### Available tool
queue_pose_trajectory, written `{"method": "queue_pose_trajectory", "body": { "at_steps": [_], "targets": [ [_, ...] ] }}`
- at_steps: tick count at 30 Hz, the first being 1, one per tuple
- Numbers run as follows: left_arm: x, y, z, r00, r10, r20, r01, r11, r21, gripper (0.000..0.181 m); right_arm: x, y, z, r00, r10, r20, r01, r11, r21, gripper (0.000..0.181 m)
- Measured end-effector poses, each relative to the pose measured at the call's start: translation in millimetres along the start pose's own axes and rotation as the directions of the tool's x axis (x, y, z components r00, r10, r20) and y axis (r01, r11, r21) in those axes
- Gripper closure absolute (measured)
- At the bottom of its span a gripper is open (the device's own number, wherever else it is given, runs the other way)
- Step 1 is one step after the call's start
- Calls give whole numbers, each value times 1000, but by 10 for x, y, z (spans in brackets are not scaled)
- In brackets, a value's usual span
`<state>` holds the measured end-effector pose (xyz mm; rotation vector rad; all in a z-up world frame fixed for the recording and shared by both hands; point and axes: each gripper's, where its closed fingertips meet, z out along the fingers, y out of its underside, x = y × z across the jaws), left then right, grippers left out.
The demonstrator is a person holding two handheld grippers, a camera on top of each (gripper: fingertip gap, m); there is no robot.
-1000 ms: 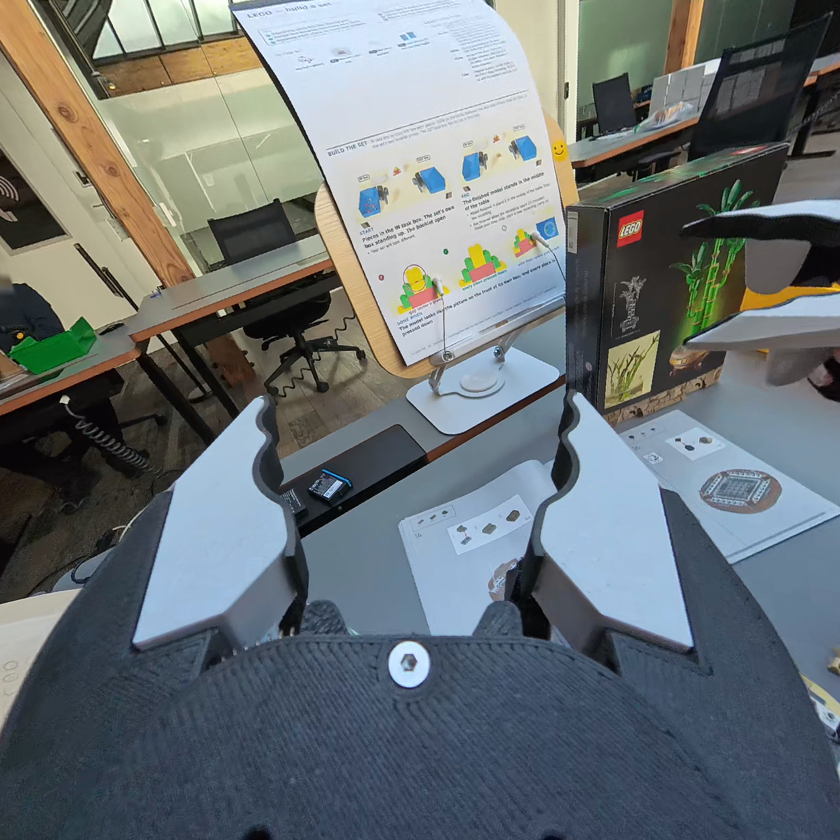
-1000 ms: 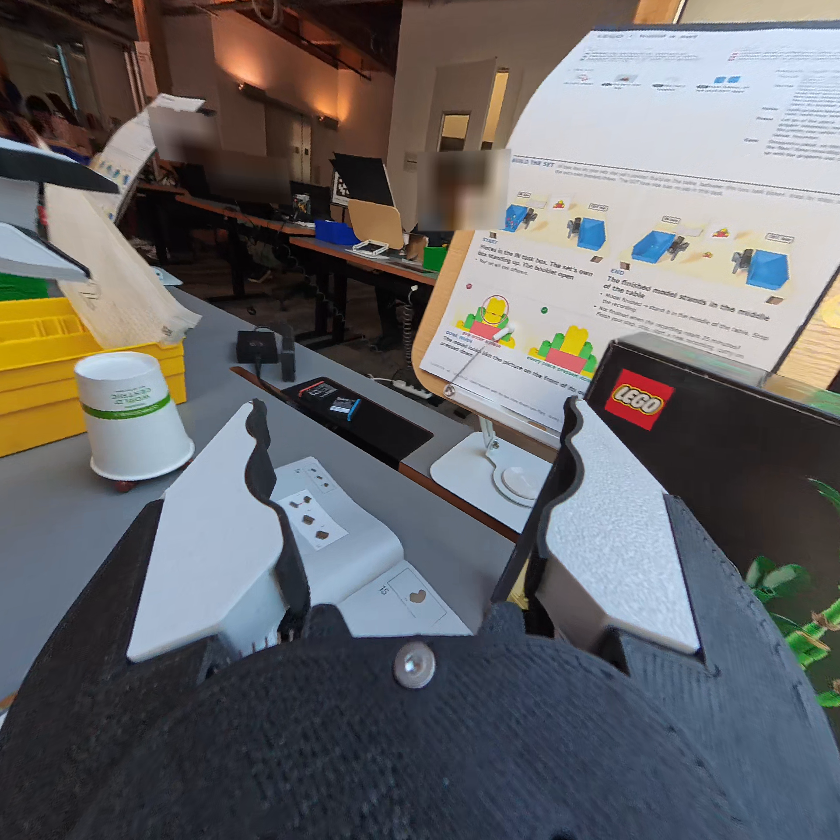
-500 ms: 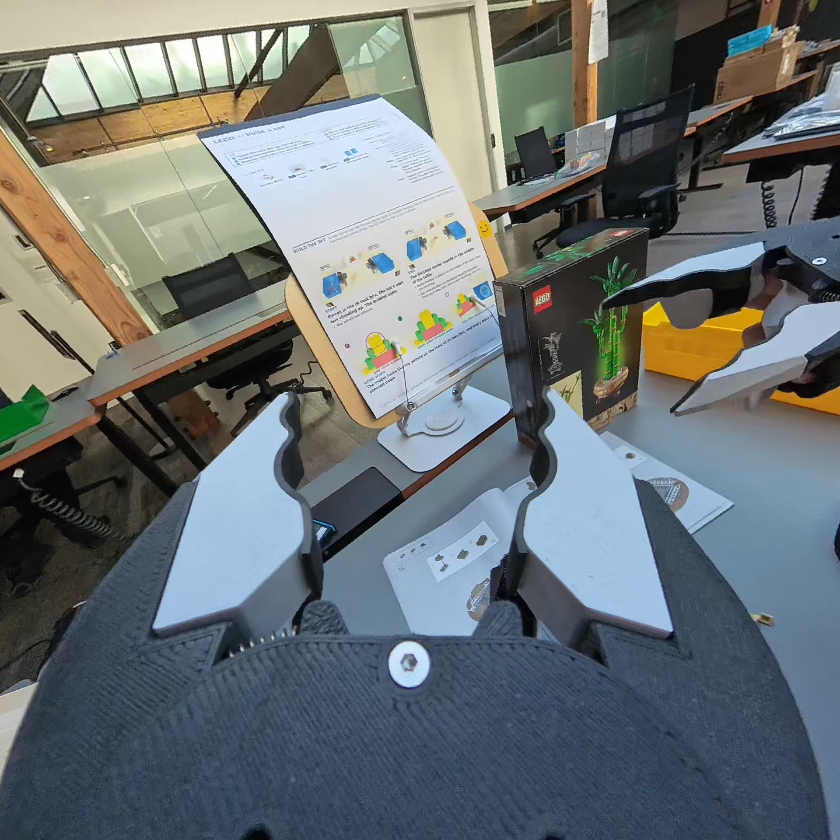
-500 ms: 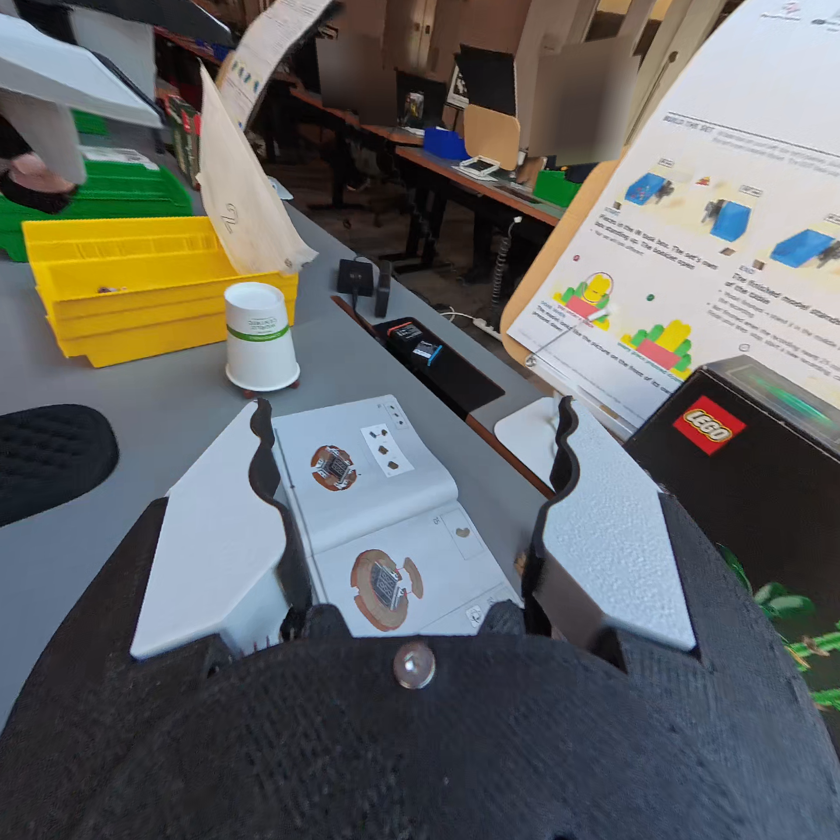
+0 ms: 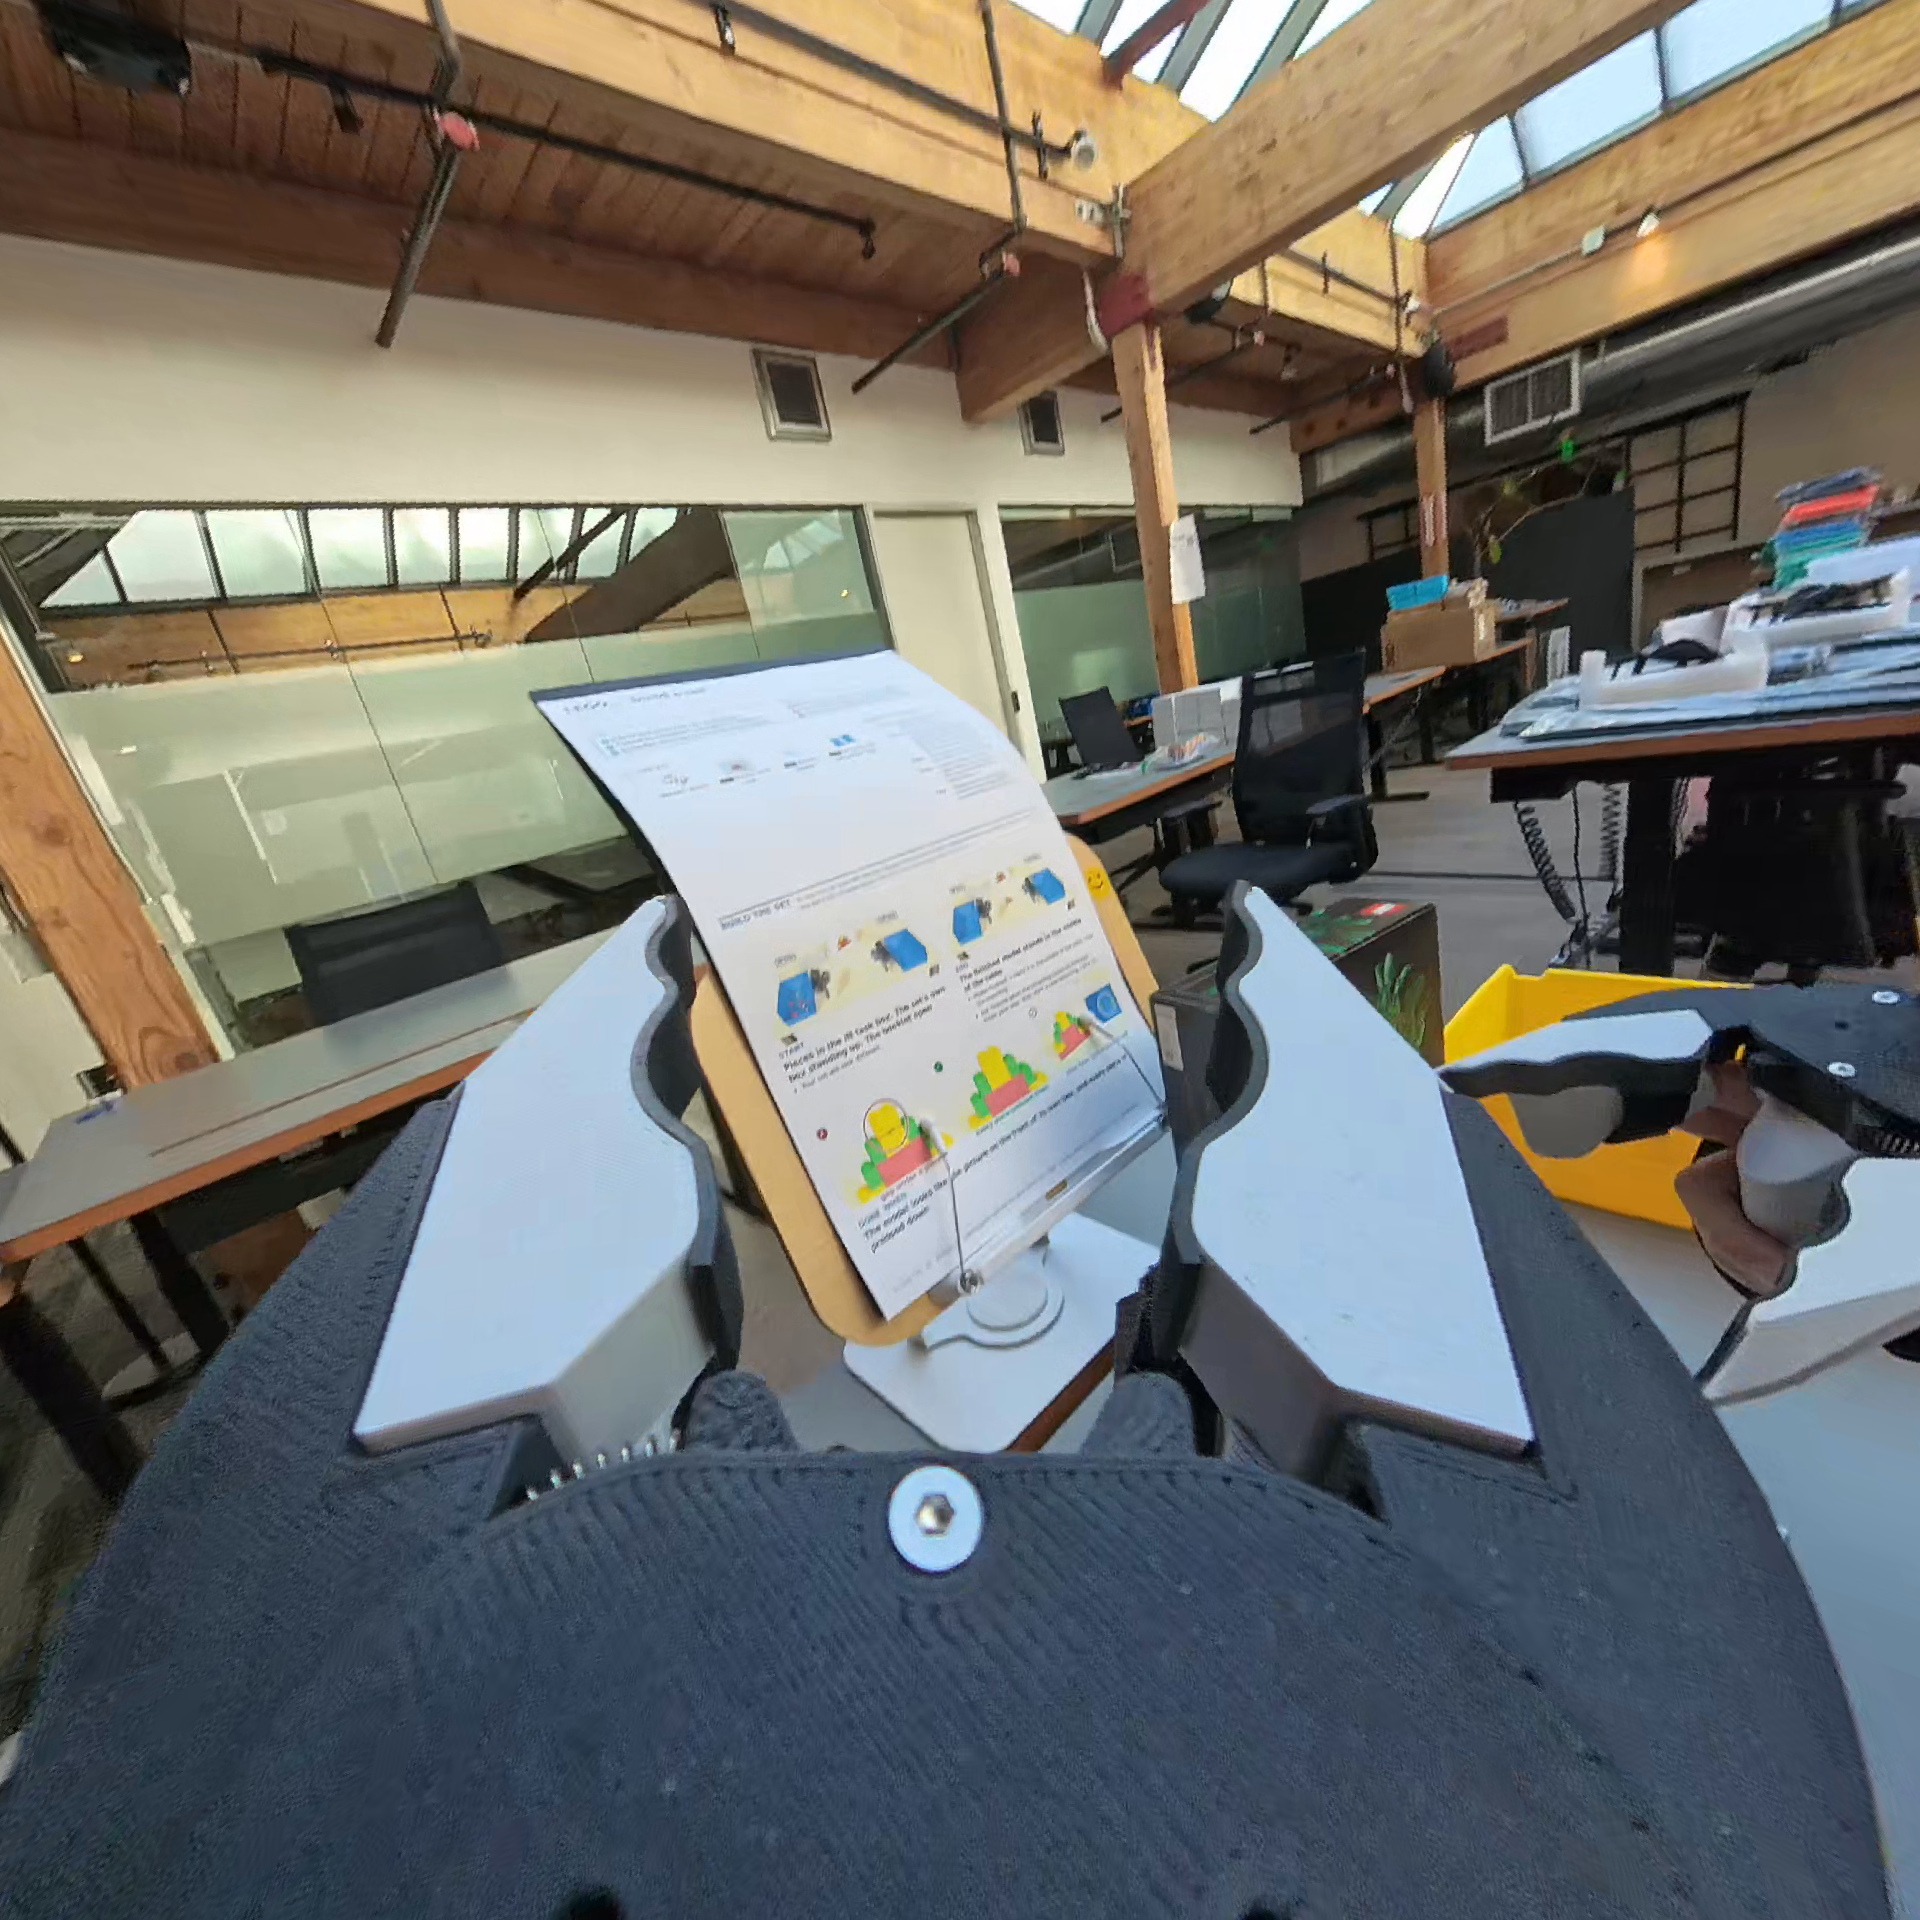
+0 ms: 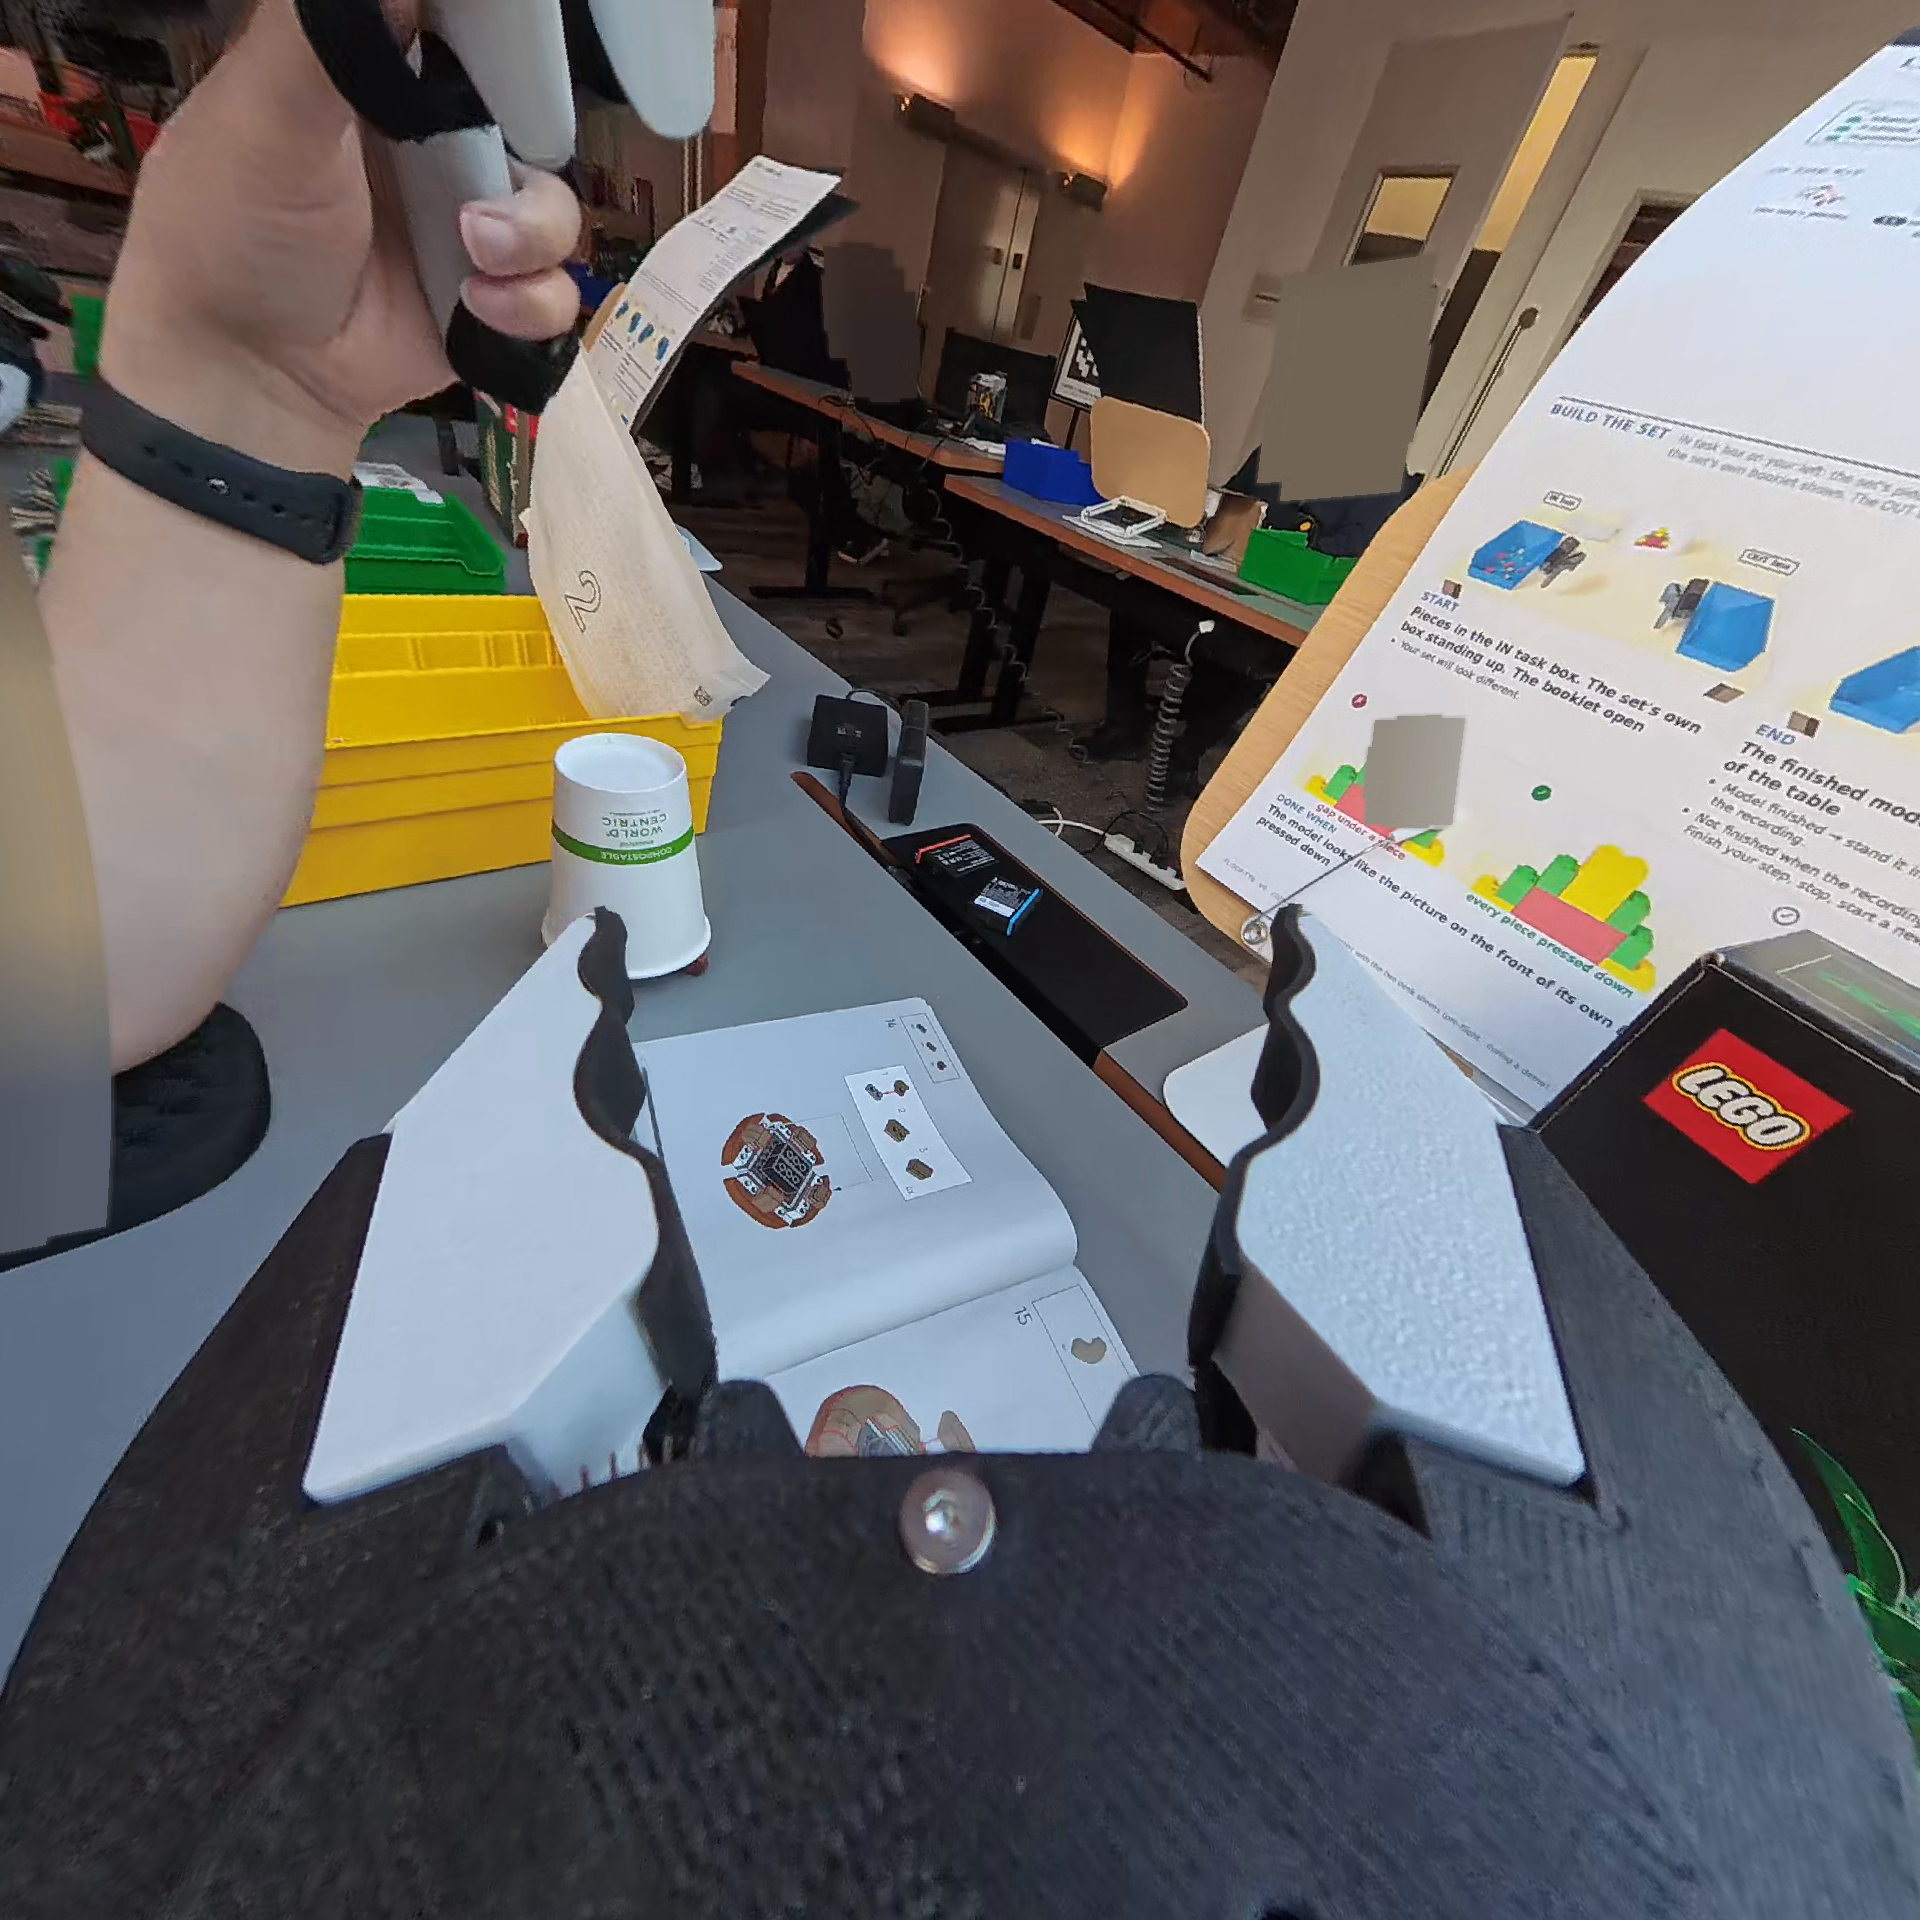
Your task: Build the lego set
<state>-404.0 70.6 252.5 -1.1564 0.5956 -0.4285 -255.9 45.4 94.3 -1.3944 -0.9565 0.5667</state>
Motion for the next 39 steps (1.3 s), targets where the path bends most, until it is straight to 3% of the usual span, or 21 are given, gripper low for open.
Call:
{"method": "queue_pose_trajectory", "body": {
  "at_steps": [5, 8, 15, 21, 26, 32, 36, 39],
  "targets": [
    [-58, -118, 131, 989, -105, -100, 121, 977, 174, 84, 136, 38, -31, 999, 14, -38, -14, 1000, -6, 60],
    [14, 32, 236, 977, -138, -165, 166, 972, 169, 82, 210, 40, -72, 998, 26, -56, -26, 1000, 0, 60],
    [52, 509, 433, 975, -155, -159, 167, 984, 66, 78, 307, 26, -135, 995, 14, -98, -13, 1000, 6, 60],
    [91, 496, 377, 978, -169, -121, 175, 984, 41, 75, 353, 94, -151, 994, 28, -107, -29, 1000, -8, 60],
    [118, 664, 428, 982, -156, -103, 155, 988, -20, 75, 351, 72, -181, 993, 13, -118, -14, 1000, -7, 60],
    [275, 310, 736, 978, -79, -191, 98, 991, 94, 76, 283, 44, -83, 996, 13, -93, -14, 1000, -3, 60],
    [428, 499, 834, 972, -43, -232, 65, 994, 89, 76, 306, 96, -116, 992, -37, -117, 32, 999, -43, 58],
    [560, 769, 804, 962, -69, -265, 82, 996, 38, 74, 340, -13, -183, 992, -7, -125, 7, 1000, 7, 58]
  ]
}}
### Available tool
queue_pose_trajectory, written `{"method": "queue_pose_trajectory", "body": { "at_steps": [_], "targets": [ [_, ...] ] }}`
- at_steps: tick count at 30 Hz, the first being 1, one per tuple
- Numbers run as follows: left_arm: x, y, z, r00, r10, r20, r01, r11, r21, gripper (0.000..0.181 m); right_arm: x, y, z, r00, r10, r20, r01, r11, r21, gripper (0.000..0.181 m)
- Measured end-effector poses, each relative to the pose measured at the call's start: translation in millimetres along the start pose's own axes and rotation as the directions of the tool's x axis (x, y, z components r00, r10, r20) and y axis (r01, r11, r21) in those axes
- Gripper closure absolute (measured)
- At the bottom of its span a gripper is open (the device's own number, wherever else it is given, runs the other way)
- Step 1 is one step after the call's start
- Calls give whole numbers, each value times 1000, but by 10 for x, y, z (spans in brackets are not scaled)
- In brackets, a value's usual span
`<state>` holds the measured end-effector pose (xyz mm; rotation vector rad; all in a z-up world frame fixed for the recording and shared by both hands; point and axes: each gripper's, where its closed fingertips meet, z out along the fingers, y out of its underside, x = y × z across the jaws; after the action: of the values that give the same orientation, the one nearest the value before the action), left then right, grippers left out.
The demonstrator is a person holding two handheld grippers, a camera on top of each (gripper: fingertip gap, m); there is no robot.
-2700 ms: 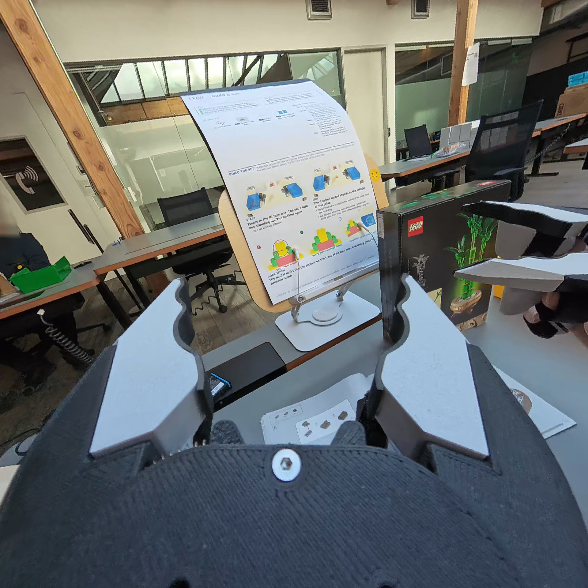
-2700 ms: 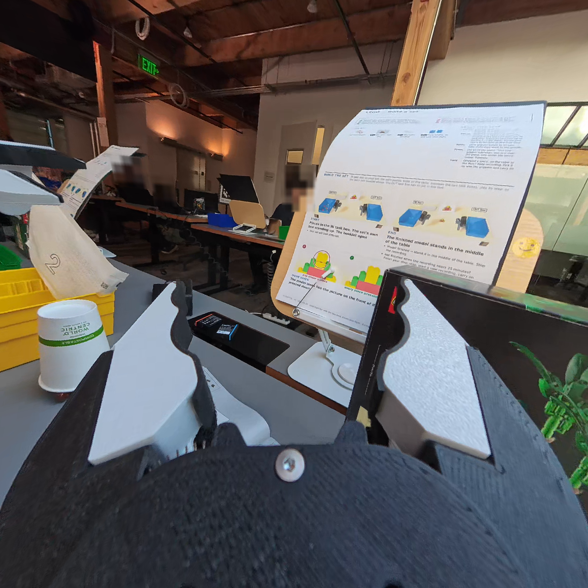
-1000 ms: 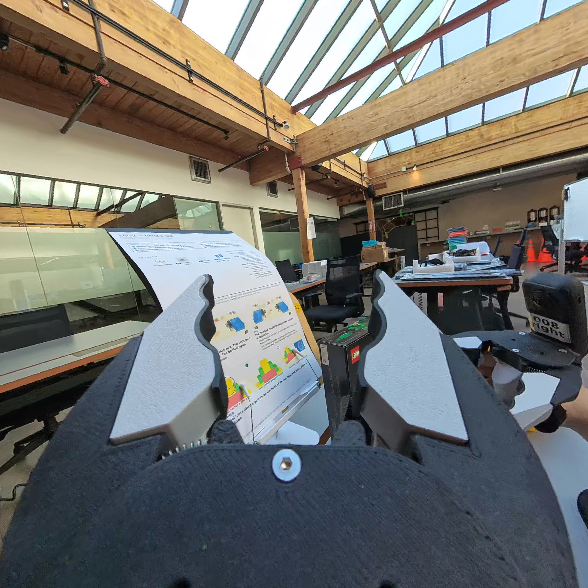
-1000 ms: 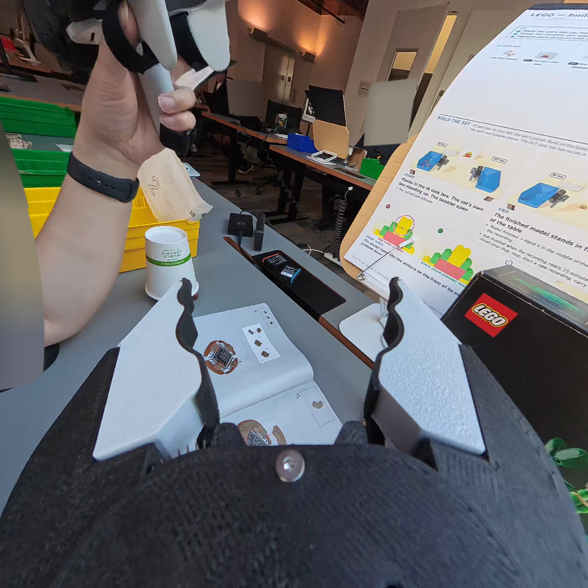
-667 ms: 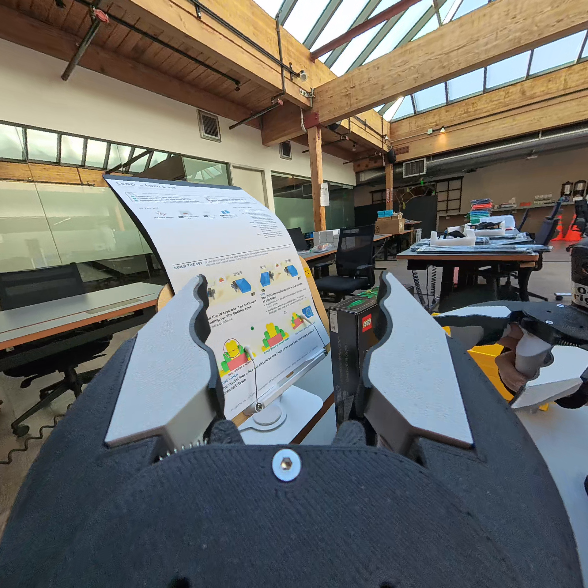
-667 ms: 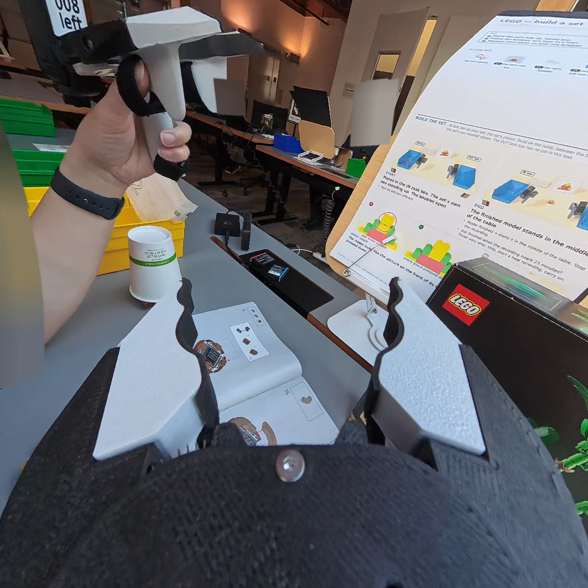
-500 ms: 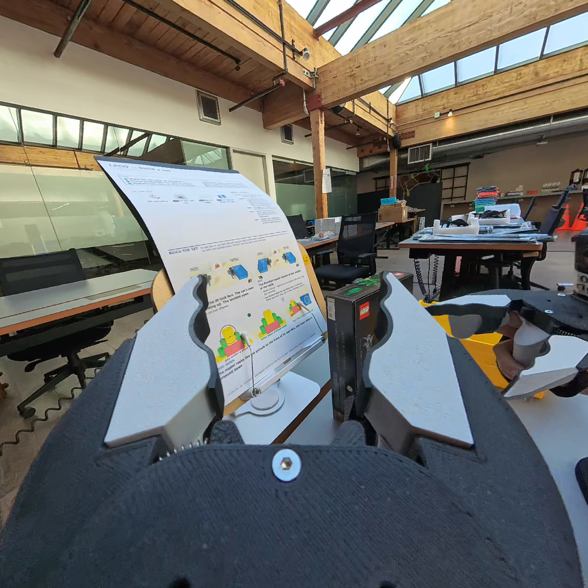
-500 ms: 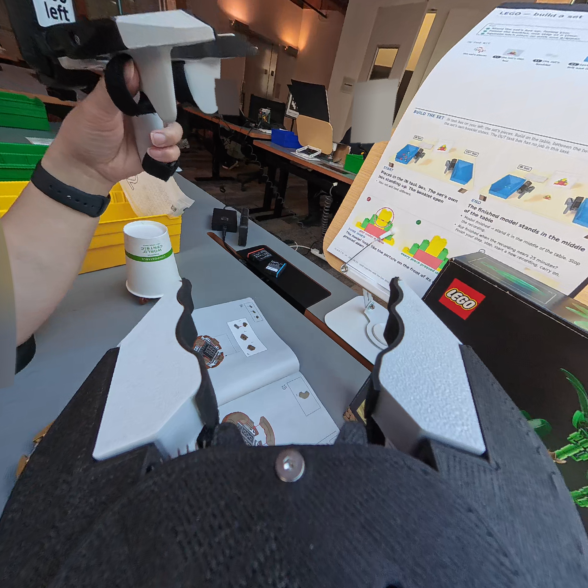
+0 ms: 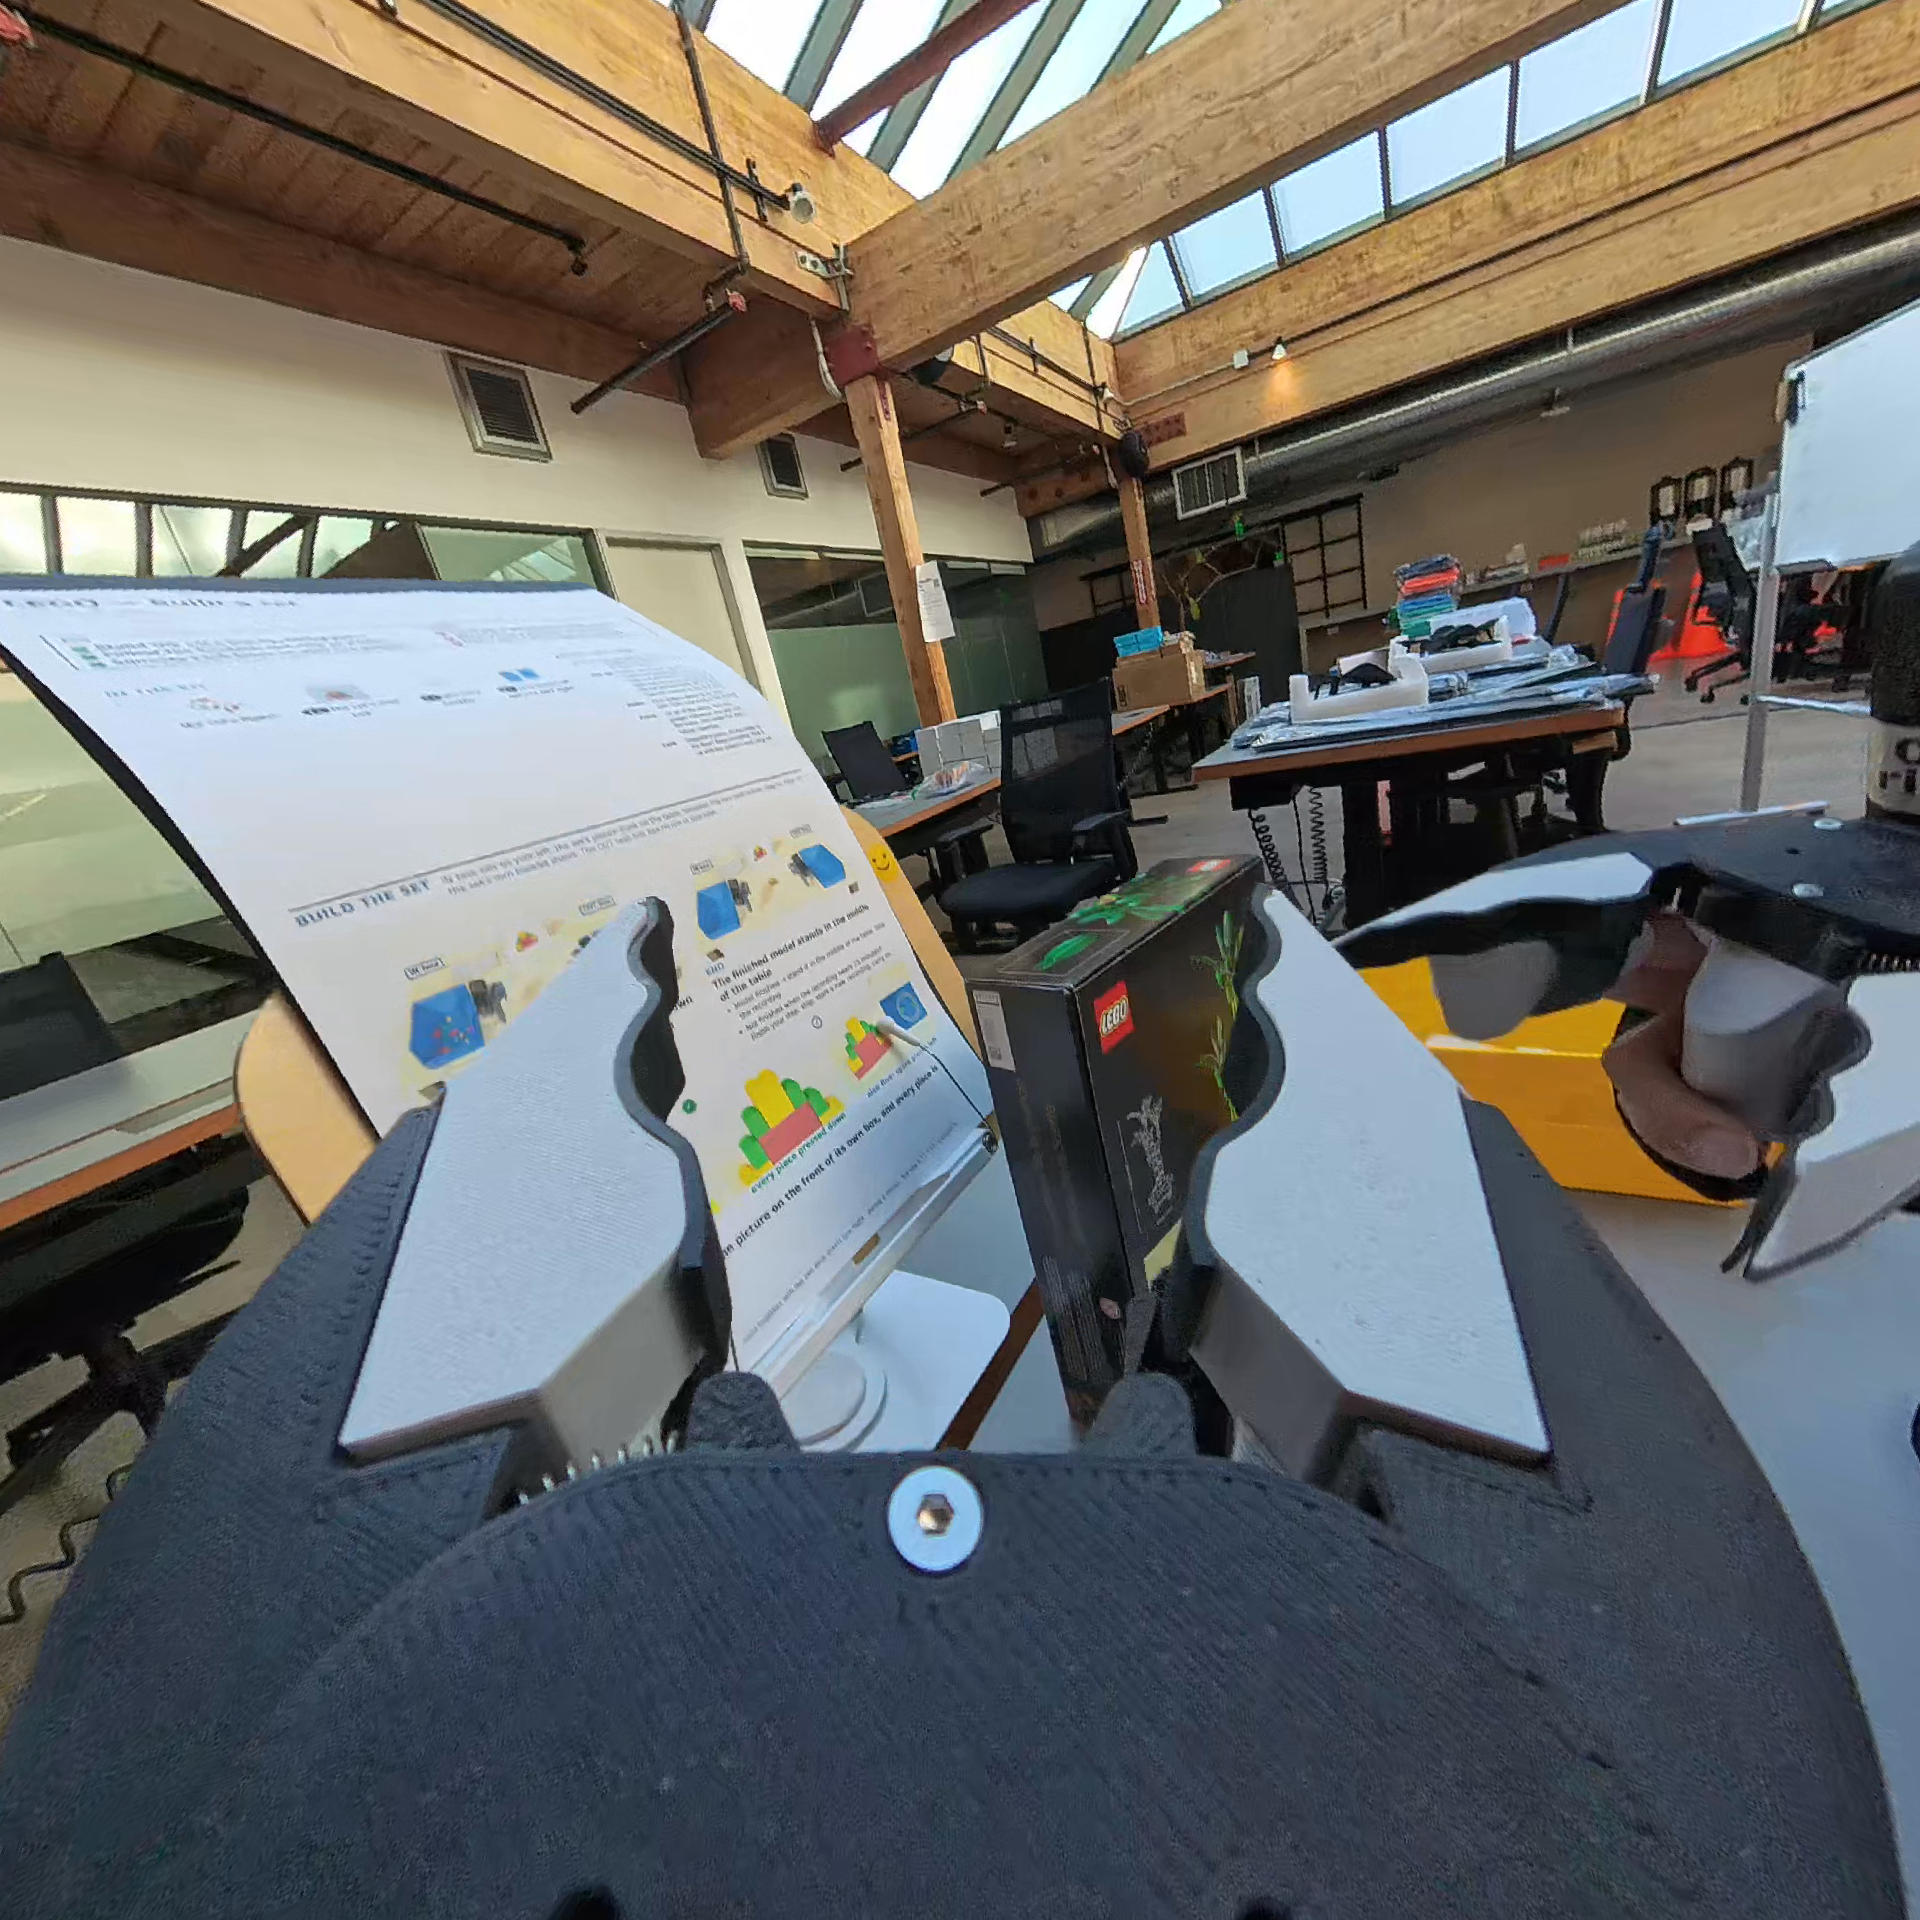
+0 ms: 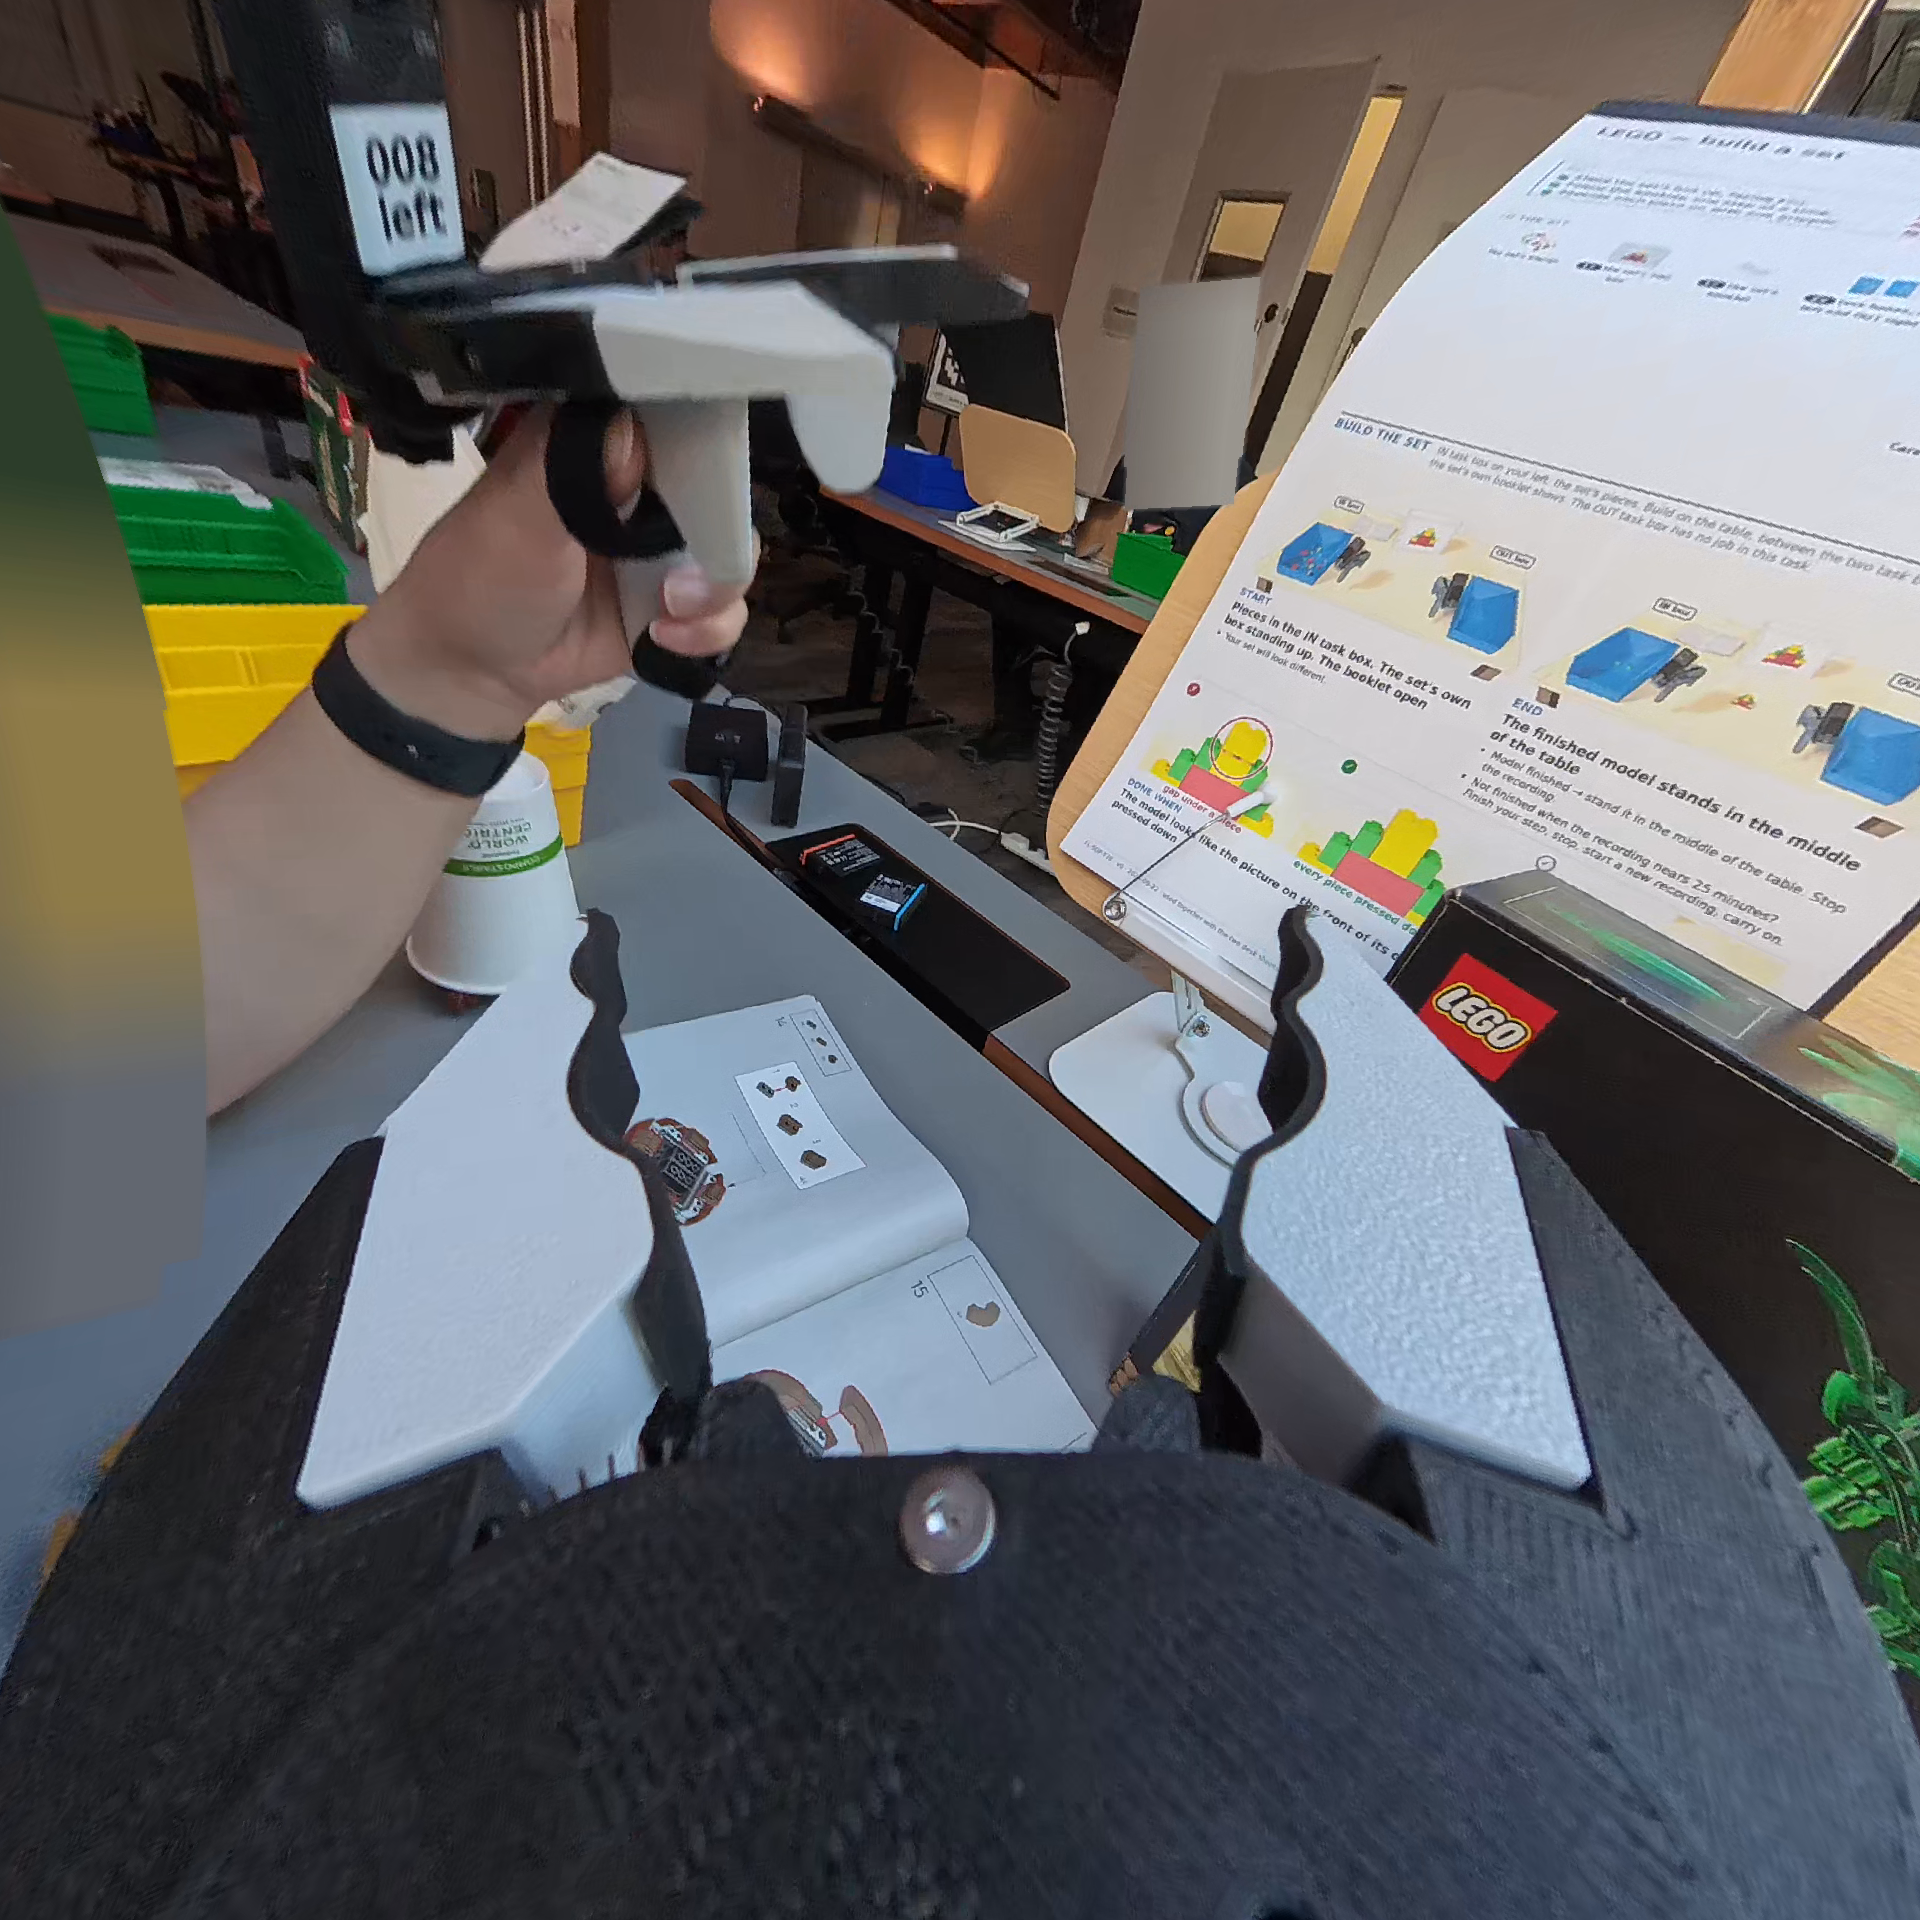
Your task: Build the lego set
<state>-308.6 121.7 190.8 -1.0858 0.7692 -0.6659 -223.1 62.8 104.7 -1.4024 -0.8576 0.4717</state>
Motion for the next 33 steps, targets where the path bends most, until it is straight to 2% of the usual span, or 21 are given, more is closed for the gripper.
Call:
{"method": "queue_pose_trajectory", "body": {
  "at_steps": [4, 9, 14, 16, 18, 23, 27, 30, 33],
  "targets": [
    [8, 250, 19, 1000, 13, 13, -12, 995, -96, 68, 41, -38, -63, 1000, 12, -12, -11, 1000, 14, 57],
    [-19, 144, 40, 996, -84, 27, 85, 996, -38, 69, 50, -70, -116, 1000, 4, -22, -4, 1000, 24, 56],
    [-49, 368, 61, 998, -32, 62, 40, 989, -141, 67, 143, -29, -173, 998, -13, -58, 13, 1000, 8, 55],
    [-28, 344, 53, 998, -41, 52, 48, 990, -132, 67, 186, -35, -178, 998, 10, -64, -9, 1000, 17, 55],
    [-1, 297, 60, 998, -49, 34, 52, 992, -113, 68, 220, -150, -124, 998, 38, -47, -35, 997, 63, 54],
    [59, 59, 86, 999, 31, 39, -28, 997, -78, 69, 437, -579, 269, 997, -75, 6, 74, 989, 127, 54],
    [-10, -90, 64, 994, 74, 77, -69, 996, -64, 70, 344, -1063, 326, 988, -119, 98, 76, 929, 361, 59],
    [-65, -121, 5, 994, 58, 88, -54, 997, -52, 70, 274, -1136, 439, 973, -171, 155, 99, 917, 387, 60],
    [-160, -67, -47, 990, 75, 123, -66, 995, -76, 69, 337, -1176, 500, 970, -211, 125, 144, 901, 409, 59]
  ]
}}
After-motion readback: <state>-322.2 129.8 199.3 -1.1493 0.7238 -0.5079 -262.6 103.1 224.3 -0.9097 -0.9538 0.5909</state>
